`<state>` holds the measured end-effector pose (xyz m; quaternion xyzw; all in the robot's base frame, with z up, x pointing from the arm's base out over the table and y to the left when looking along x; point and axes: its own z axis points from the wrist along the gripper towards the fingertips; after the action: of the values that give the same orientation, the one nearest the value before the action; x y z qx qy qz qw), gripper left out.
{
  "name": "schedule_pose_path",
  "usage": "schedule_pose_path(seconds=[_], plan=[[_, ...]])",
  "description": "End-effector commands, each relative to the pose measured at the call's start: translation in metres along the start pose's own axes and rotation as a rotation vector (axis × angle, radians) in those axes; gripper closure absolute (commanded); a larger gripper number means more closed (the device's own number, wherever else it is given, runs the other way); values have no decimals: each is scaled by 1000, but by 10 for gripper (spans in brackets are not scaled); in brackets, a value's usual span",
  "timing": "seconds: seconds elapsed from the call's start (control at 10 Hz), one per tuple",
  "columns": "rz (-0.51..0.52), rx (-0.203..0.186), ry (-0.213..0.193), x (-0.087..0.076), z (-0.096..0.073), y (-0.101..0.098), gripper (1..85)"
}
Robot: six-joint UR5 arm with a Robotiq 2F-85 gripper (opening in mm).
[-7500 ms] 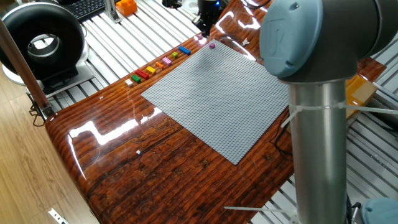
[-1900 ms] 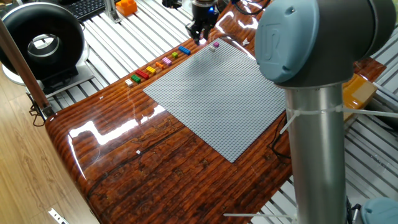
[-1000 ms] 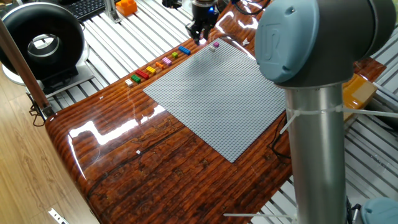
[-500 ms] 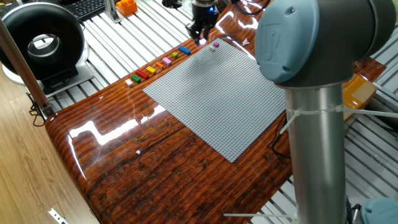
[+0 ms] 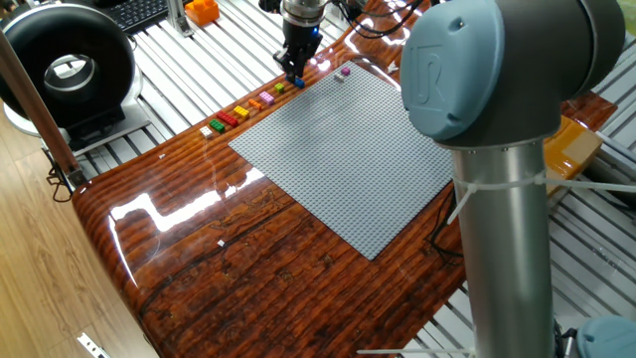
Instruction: Build with small Lego blocks
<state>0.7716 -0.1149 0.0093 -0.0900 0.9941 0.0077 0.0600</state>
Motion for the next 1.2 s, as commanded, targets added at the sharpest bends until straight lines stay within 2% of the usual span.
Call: schedule_pose_path(seconds=[0.0,1.1], plan=[[-40,11,6,6,2,-5,527],[-12,-7,1,4,5,1,547]])
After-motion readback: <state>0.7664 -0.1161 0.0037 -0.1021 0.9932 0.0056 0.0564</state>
